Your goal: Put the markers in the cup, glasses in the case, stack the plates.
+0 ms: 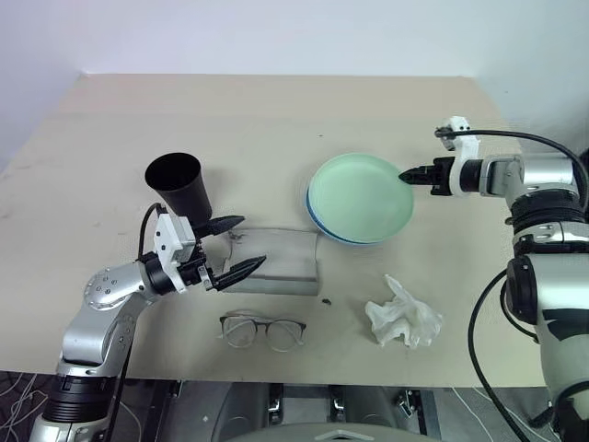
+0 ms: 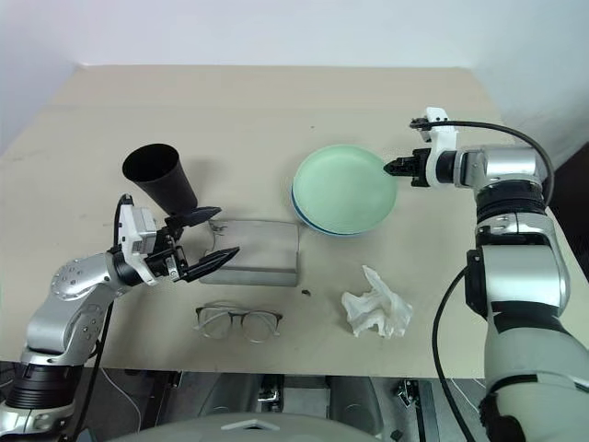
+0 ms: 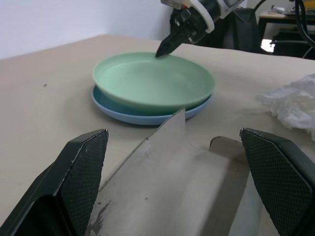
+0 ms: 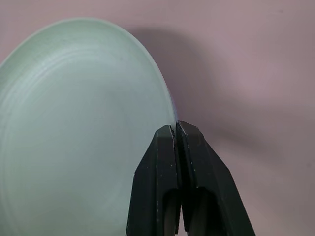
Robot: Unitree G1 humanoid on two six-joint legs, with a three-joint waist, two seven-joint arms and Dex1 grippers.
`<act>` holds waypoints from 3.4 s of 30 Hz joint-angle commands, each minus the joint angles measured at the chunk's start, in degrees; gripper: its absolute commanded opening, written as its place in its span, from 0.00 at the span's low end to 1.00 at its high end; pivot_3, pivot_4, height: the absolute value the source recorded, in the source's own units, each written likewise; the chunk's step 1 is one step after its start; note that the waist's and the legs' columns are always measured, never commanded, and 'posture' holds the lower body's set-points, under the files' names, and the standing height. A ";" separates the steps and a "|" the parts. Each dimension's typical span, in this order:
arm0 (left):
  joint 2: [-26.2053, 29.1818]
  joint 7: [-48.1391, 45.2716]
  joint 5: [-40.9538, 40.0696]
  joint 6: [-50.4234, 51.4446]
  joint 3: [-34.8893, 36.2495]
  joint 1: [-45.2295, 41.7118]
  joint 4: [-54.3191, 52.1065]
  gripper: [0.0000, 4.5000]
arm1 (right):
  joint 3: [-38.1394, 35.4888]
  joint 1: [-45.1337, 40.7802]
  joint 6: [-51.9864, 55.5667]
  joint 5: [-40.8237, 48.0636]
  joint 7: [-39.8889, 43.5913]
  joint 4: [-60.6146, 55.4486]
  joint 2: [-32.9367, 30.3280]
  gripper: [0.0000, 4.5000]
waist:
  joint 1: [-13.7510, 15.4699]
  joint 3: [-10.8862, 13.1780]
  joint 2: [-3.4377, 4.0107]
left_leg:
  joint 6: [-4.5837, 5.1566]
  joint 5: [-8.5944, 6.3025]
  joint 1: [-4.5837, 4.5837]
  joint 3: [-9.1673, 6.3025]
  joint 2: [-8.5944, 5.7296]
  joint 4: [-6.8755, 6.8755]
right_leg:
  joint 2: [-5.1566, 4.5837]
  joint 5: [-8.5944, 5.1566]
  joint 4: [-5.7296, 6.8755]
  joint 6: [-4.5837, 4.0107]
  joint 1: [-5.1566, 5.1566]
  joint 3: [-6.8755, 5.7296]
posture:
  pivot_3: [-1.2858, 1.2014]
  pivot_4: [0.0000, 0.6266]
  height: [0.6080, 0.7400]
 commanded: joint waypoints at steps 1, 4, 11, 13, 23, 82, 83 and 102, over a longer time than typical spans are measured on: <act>0.54 0.26 0.12 -0.65 0.52 -0.48 -2.38 1.00 | -0.45 -0.47 -1.87 -0.81 0.01 -1.07 -0.24 0.01 | 0.09 0.00 0.00 | 0.00 0.00 0.00 0.00 0.00 0.00 | 0.00 0.00 0.01 0.00 0.00 0.00 | 0.52 0.24 0.55; 0.50 0.30 0.30 -0.77 0.41 -0.66 -2.30 1.00 | 0.31 0.51 -1.87 -1.03 1.73 -3.50 0.03 0.01 | 0.07 0.00 0.00 | 0.00 0.00 0.00 0.00 0.00 0.00 | 0.00 0.01 0.01 0.00 0.00 -0.01 | 0.52 0.24 0.55; 0.02 0.62 0.75 -0.81 -0.20 -1.20 -2.10 1.00 | 0.11 0.57 -3.39 -2.44 -0.64 -2.97 0.98 0.05 | -0.03 0.00 0.00 | 0.00 0.00 0.00 0.01 0.00 -0.01 | 0.00 0.02 0.02 0.01 -0.01 -0.03 | 0.52 0.24 0.55; -0.09 0.63 0.92 -0.91 -0.28 -1.27 -1.98 1.00 | -0.27 0.32 -3.27 -2.39 -0.41 -3.06 0.97 0.15 | -0.01 0.00 0.00 | 0.00 0.00 0.00 0.01 0.00 0.00 | 0.00 0.02 0.02 0.01 0.00 -0.03 | 0.52 0.24 0.55; -0.09 1.20 1.23 -0.81 -0.26 -0.38 -2.72 1.00 | -5.21 2.01 -6.58 1.33 1.03 -12.80 -1.17 0.89 | 0.10 0.01 0.01 | 0.00 0.01 0.00 0.01 0.00 0.00 | 0.00 0.02 0.03 0.01 -0.02 -0.04 | 0.52 0.24 0.55; 4.90 1.75 -1.86 3.89 4.98 1.63 -5.01 1.00 | 1.54 58.84 -15.09 10.21 18.50 -78.96 -23.47 0.63 | 1.58 0.04 -0.05 | 0.33 0.13 0.17 -0.18 0.05 -0.05 | -0.47 0.16 -0.51 -0.07 0.54 -0.93 | 0.52 0.24 0.55; 4.90 1.78 -1.84 3.91 4.97 1.64 -5.04 1.00 | 1.52 58.61 -14.85 10.31 18.63 -79.08 -23.60 0.56 | 1.58 0.04 -0.05 | 0.38 0.15 0.16 -0.19 0.05 -0.05 | -0.47 0.16 -0.51 -0.07 0.53 -0.93 | 0.52 0.24 0.55; 4.97 2.18 -1.73 3.06 5.99 2.56 -4.31 1.00 | -11.94 43.38 -3.18 29.99 18.15 -73.72 -21.17 0.00 | 1.51 0.06 -0.06 | 0.36 0.13 0.16 -0.22 0.05 -0.06 | -0.48 0.17 -0.60 -0.06 0.59 -0.97 | 0.52 0.24 0.55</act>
